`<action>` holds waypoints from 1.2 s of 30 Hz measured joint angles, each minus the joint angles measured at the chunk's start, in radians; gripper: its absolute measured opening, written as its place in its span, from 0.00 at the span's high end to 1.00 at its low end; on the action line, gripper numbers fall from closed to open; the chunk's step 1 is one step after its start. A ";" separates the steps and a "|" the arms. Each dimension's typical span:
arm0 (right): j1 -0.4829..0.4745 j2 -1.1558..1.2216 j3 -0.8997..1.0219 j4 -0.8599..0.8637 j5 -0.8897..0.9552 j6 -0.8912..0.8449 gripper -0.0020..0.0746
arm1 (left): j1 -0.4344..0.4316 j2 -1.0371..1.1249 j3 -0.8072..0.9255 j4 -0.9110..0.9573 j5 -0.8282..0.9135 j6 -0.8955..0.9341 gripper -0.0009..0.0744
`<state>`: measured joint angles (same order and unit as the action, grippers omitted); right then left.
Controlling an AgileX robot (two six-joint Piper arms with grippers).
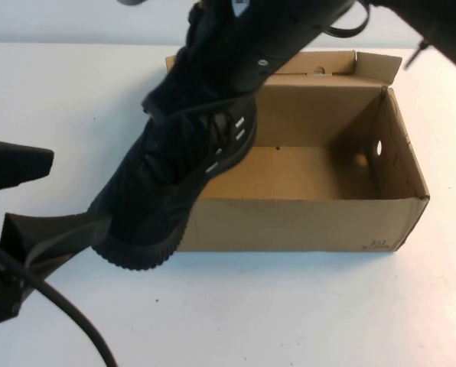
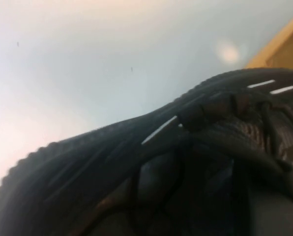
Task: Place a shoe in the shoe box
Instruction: Hand over the shoe
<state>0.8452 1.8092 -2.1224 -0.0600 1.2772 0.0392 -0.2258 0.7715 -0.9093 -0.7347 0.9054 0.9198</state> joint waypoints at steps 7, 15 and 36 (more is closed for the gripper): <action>0.000 0.061 -0.070 -0.002 0.002 0.004 0.98 | 0.000 0.000 0.000 -0.004 -0.053 0.055 0.22; -0.037 0.114 -0.111 0.023 0.008 0.117 0.98 | 0.000 0.033 0.000 0.004 -0.071 0.104 0.22; -0.049 0.130 -0.145 0.073 0.008 0.131 0.98 | 0.000 0.169 0.000 0.031 -0.147 0.106 0.21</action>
<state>0.7961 1.9395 -2.2674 0.0130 1.2848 0.1700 -0.2258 0.9409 -0.9093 -0.7034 0.7579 1.0253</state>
